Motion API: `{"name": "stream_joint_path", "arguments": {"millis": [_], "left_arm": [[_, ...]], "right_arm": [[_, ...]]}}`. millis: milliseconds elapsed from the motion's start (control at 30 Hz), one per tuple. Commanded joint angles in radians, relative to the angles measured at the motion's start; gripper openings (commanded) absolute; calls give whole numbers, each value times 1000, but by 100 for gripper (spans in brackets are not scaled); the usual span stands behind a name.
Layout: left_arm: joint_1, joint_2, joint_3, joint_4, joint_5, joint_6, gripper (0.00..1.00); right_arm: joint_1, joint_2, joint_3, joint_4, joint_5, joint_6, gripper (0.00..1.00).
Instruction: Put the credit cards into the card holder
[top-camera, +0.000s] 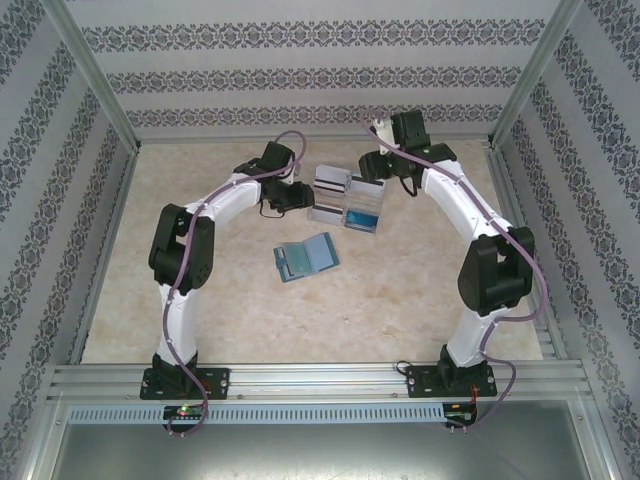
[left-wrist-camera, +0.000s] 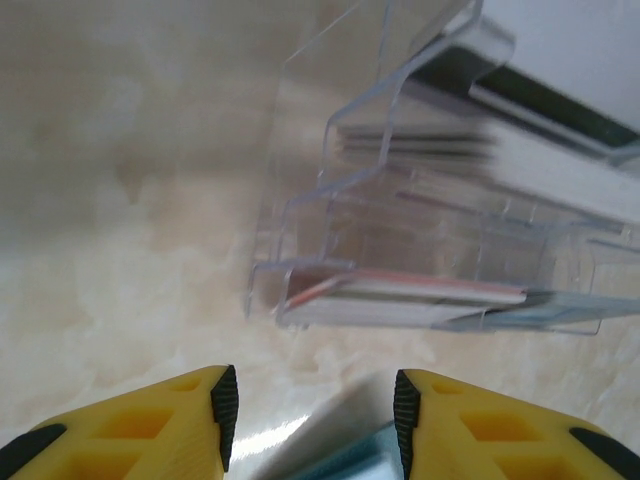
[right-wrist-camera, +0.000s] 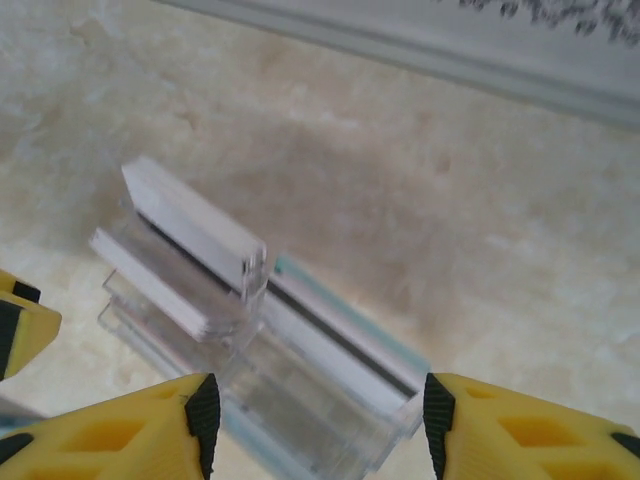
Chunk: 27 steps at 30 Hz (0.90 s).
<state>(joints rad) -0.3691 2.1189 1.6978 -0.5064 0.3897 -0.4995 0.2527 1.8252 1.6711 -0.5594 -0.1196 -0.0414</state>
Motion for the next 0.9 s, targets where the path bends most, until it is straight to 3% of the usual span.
{"name": "stream_joint_path", "arguments": {"millis": [0, 433, 867], "left_arm": [[15, 38, 72, 14, 32, 18, 48], [25, 107, 130, 20, 27, 14, 48], [26, 152, 152, 47, 33, 1, 48]], "right_arm": [[-18, 69, 83, -85, 53, -117, 59], [10, 255, 299, -205, -50, -223, 62], [69, 433, 509, -268, -47, -258, 63]]}}
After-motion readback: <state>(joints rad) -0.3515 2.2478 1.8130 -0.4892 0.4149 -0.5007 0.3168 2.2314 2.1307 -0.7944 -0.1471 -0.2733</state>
